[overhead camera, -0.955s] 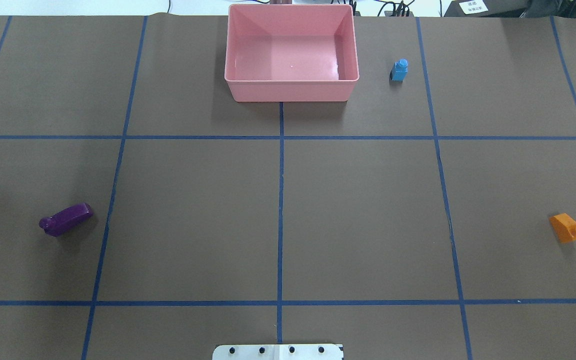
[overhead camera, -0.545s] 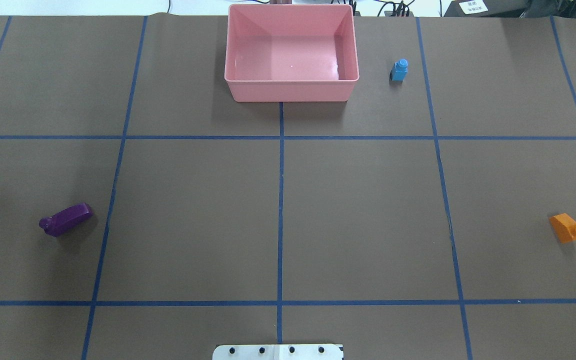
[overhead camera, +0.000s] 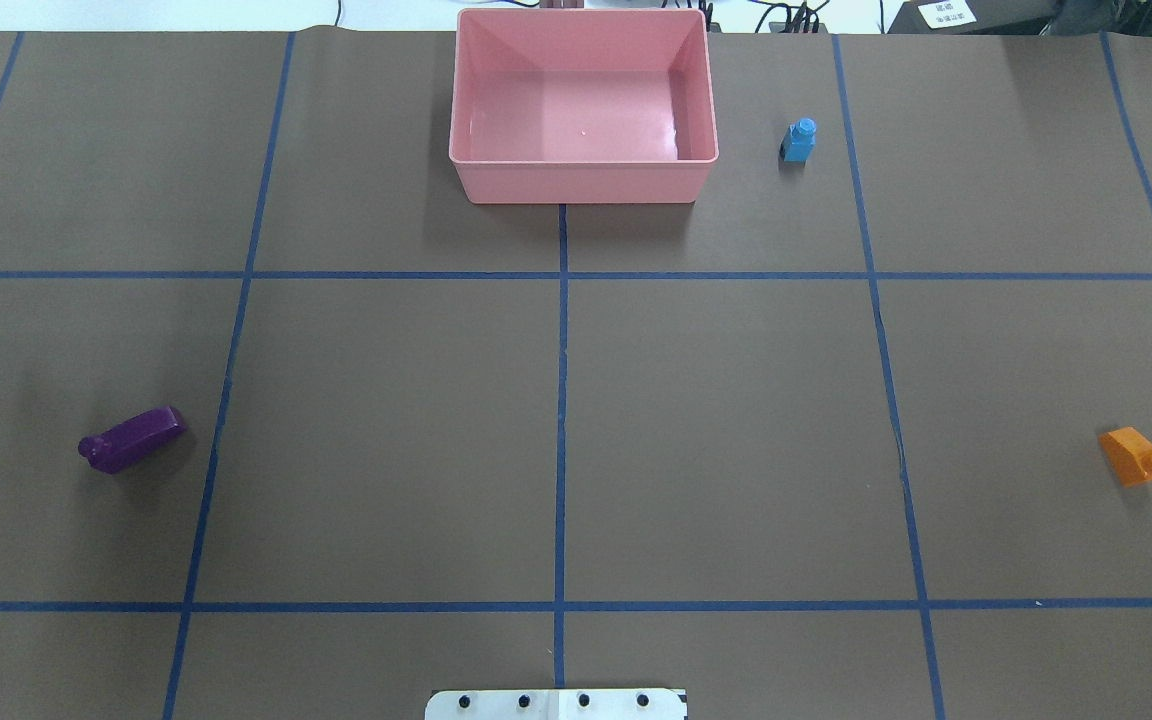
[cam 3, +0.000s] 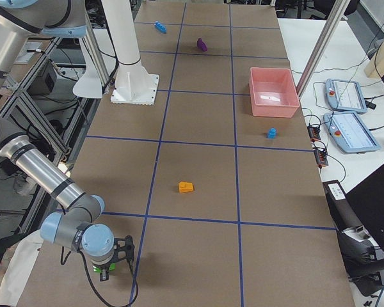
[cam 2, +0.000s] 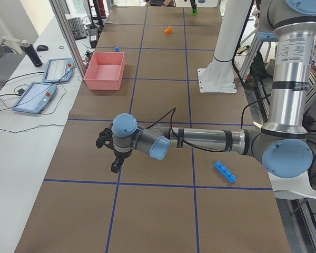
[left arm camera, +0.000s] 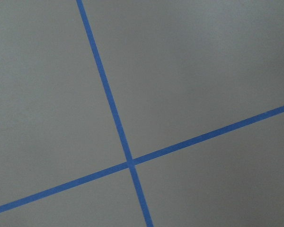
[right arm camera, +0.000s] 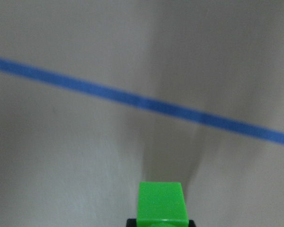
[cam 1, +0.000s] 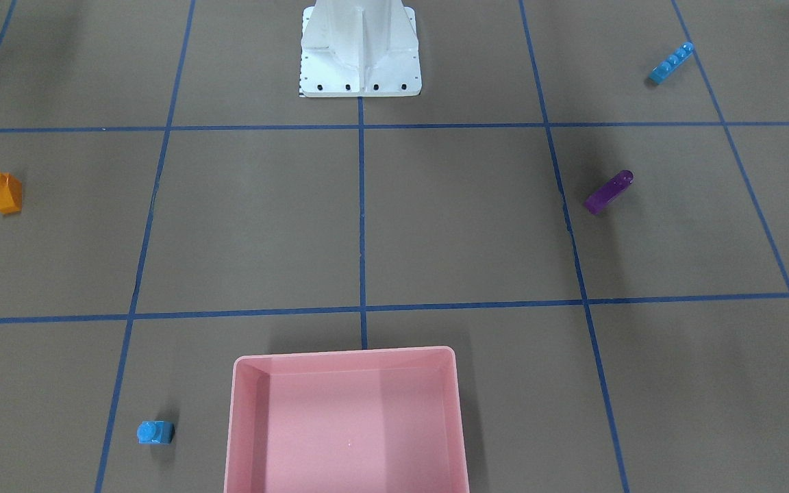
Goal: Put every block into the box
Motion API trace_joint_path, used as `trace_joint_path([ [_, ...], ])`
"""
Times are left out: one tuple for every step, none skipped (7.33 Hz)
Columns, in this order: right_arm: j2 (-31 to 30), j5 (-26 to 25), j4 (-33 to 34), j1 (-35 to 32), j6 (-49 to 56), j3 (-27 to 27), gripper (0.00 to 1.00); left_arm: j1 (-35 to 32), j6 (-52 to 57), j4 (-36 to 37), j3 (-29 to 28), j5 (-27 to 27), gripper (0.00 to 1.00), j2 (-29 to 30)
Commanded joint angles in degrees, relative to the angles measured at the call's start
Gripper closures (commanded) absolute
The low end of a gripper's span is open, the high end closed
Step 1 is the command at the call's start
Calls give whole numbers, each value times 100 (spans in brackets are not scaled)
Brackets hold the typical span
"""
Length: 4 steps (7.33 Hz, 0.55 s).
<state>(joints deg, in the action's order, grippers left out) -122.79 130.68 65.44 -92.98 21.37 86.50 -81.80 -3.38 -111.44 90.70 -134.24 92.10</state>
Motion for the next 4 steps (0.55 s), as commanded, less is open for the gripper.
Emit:
trace_joint_path([
  [988, 604, 395, -19, -1238, 350, 100, 593, -1112, -9, 298, 12, 0, 62],
  [1716, 921, 1008, 42, -1449, 350, 100, 1030, -1582, -44, 560, 334, 0, 28],
  [2489, 950, 1562, 269, -1651, 341, 100, 1426, -1647, -27, 928, 755, 0, -234],
  [3315, 959, 1881, 645, -2375, 306, 100, 1761, -1570, -35, 1271, 1055, 1, -671],
])
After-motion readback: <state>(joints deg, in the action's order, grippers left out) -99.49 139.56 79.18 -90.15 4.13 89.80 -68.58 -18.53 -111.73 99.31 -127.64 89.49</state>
